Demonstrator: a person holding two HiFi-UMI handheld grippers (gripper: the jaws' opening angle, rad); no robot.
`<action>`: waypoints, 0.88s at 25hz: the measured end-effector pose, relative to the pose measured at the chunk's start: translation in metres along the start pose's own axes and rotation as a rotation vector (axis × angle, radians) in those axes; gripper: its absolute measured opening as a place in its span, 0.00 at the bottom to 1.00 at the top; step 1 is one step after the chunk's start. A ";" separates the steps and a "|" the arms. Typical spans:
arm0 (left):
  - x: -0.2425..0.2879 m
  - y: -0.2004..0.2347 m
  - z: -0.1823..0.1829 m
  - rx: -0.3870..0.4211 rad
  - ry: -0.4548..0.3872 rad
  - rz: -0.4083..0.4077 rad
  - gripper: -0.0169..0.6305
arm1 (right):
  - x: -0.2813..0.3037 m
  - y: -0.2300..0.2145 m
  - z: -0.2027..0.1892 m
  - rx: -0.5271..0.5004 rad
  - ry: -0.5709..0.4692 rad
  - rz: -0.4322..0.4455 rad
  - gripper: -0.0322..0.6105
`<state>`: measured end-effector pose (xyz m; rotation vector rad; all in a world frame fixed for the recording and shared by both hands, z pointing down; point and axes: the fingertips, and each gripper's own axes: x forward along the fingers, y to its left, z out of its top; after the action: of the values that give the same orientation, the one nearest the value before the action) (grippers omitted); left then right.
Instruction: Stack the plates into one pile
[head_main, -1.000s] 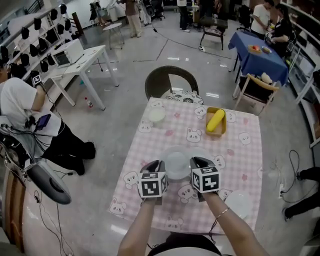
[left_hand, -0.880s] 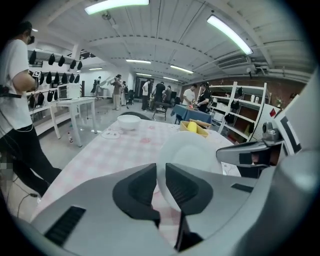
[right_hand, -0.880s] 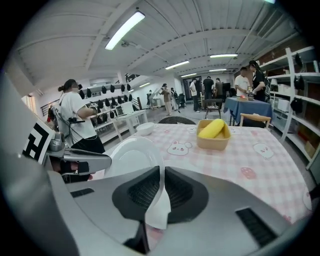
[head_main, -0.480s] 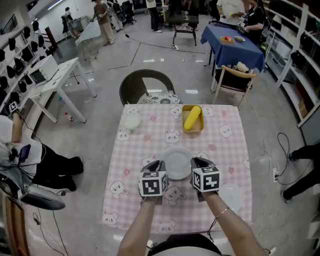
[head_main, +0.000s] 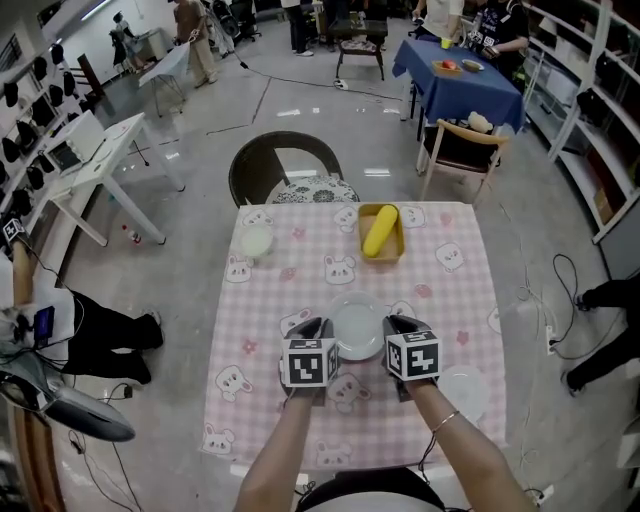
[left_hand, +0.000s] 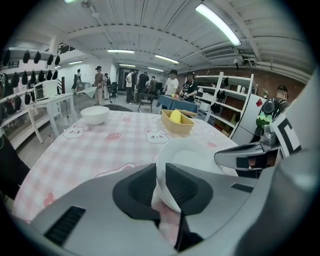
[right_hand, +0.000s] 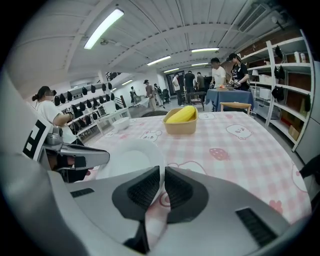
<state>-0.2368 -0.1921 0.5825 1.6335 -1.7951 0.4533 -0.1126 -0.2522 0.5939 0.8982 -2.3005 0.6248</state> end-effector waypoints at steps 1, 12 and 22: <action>0.002 0.000 0.000 0.000 -0.001 -0.001 0.14 | 0.002 -0.001 -0.001 -0.005 0.004 -0.002 0.11; 0.020 -0.003 -0.010 0.022 0.044 0.007 0.14 | 0.018 0.016 -0.004 -0.087 0.016 0.037 0.06; 0.018 0.000 -0.006 0.042 0.029 0.033 0.14 | 0.023 0.021 -0.001 -0.104 0.016 0.055 0.06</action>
<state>-0.2351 -0.2016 0.5992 1.6197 -1.8052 0.5302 -0.1410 -0.2482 0.6057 0.7812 -2.3267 0.5287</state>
